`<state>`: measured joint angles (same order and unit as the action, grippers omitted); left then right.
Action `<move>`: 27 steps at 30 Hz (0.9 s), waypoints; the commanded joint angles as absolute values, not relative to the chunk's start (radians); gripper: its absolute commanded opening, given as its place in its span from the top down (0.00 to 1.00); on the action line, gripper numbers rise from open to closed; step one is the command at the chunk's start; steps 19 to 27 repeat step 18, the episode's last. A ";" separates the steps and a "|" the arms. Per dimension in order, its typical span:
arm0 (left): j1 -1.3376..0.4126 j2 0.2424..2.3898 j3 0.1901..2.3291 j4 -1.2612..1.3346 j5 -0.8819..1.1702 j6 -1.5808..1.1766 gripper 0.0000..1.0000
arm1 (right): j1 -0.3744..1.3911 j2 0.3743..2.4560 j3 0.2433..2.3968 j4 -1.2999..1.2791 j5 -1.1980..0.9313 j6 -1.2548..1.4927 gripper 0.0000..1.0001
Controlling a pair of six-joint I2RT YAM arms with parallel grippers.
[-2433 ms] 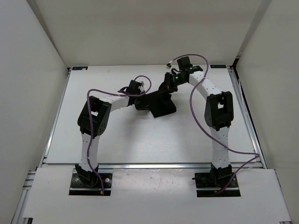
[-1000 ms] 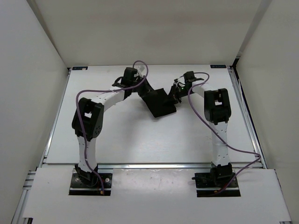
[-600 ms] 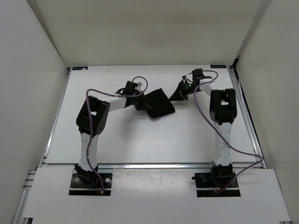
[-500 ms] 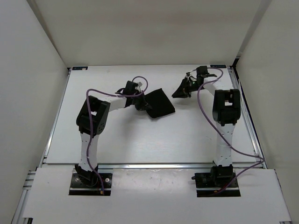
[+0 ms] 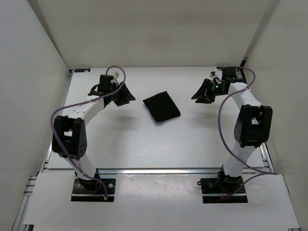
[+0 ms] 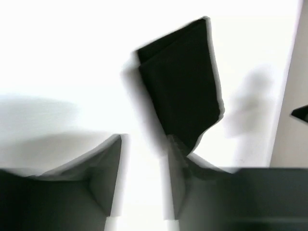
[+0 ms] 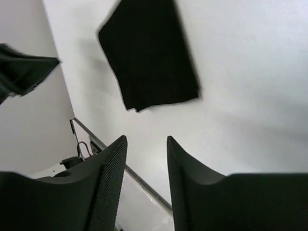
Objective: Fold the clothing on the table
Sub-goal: Fold the skirt
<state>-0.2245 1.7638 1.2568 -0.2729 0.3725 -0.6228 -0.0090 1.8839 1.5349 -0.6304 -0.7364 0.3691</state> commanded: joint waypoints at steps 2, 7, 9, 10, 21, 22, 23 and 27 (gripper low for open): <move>-0.241 1.649 1.132 -0.471 0.256 -0.438 0.02 | -0.043 1.841 1.450 -0.673 -0.644 0.325 0.49; -0.255 1.629 1.022 -0.511 0.279 -0.422 0.01 | -0.048 1.876 1.450 -0.724 -0.652 0.308 0.38; -0.256 1.592 0.950 -0.462 0.294 -0.436 0.01 | -0.034 1.896 1.468 -0.744 -0.635 0.298 0.26; -0.247 1.583 0.939 -0.454 0.308 -0.442 0.02 | -0.023 1.905 1.480 -0.753 -0.631 0.295 0.25; -0.232 1.572 0.940 -0.503 0.250 -0.357 0.02 | 0.071 1.951 1.500 -0.758 -0.609 0.330 0.25; -0.232 1.572 0.940 -0.503 0.250 -0.357 0.02 | 0.071 1.951 1.500 -0.758 -0.609 0.330 0.25; -0.232 1.572 0.940 -0.503 0.250 -0.357 0.02 | 0.071 1.951 1.500 -0.758 -0.609 0.330 0.25; -0.232 1.572 0.940 -0.503 0.250 -0.357 0.02 | 0.071 1.951 1.500 -0.758 -0.609 0.330 0.25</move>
